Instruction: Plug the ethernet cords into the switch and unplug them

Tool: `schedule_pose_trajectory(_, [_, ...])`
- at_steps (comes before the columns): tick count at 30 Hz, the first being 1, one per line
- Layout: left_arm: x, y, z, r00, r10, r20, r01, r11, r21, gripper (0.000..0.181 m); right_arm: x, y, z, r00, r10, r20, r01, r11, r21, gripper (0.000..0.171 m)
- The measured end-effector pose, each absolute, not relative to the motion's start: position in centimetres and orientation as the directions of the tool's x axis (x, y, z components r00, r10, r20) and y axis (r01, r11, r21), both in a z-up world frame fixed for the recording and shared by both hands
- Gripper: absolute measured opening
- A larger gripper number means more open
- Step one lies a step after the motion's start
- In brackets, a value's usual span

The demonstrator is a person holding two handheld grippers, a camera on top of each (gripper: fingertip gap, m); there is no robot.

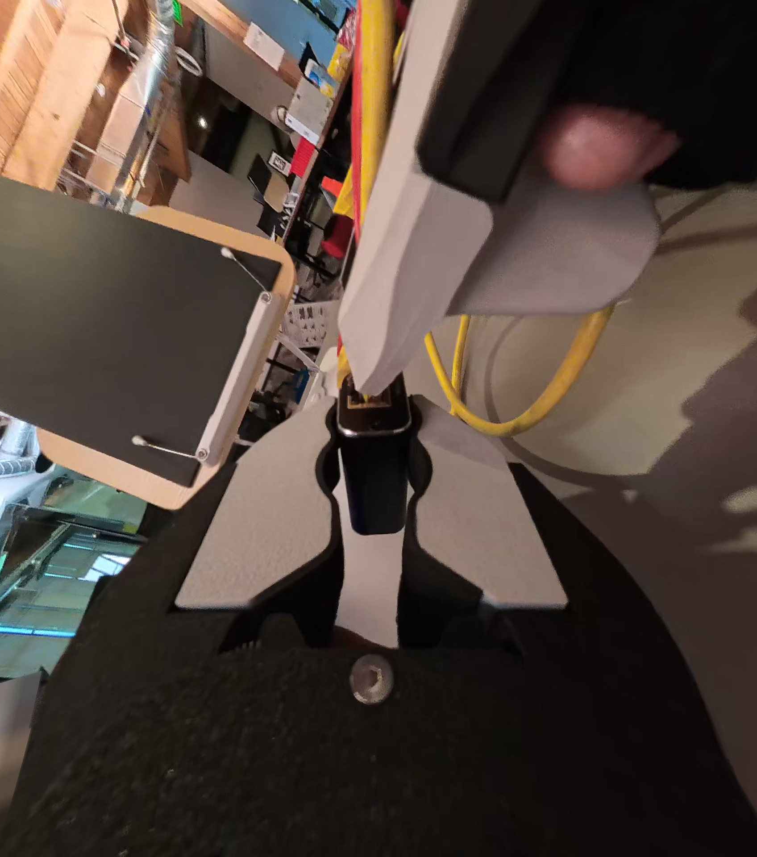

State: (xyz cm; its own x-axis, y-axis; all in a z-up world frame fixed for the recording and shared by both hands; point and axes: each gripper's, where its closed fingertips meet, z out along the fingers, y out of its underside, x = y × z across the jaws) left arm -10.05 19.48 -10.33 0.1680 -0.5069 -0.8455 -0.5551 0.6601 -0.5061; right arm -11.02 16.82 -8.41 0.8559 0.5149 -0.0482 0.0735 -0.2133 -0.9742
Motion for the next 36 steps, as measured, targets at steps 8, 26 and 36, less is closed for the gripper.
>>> schedule_pose_trajectory(8, [-8.5,26.3,-10.9,0.181,-0.48,-0.858,-0.581,0.652,-0.487,0.025,-9.8,15.0,-10.8,0.829,0.559,0.035,0.275,-0.352,-0.895,0.036])
schedule_pose_trajectory(26, [-6.9,24.6,-13.8,0.042,-0.422,-0.906,-0.516,0.767,-0.381,0.025,-8.2,21.4,-12.4,0.054,0.649,0.759,0.972,0.14,-0.188,0.028])
schedule_pose_trajectory(36, [-7.1,24.8,-14.2,0.037,-0.443,-0.896,-0.547,0.741,-0.389,0.024,-7.9,22.0,-13.1,0.078,0.661,0.747,0.976,0.103,-0.194,0.015])
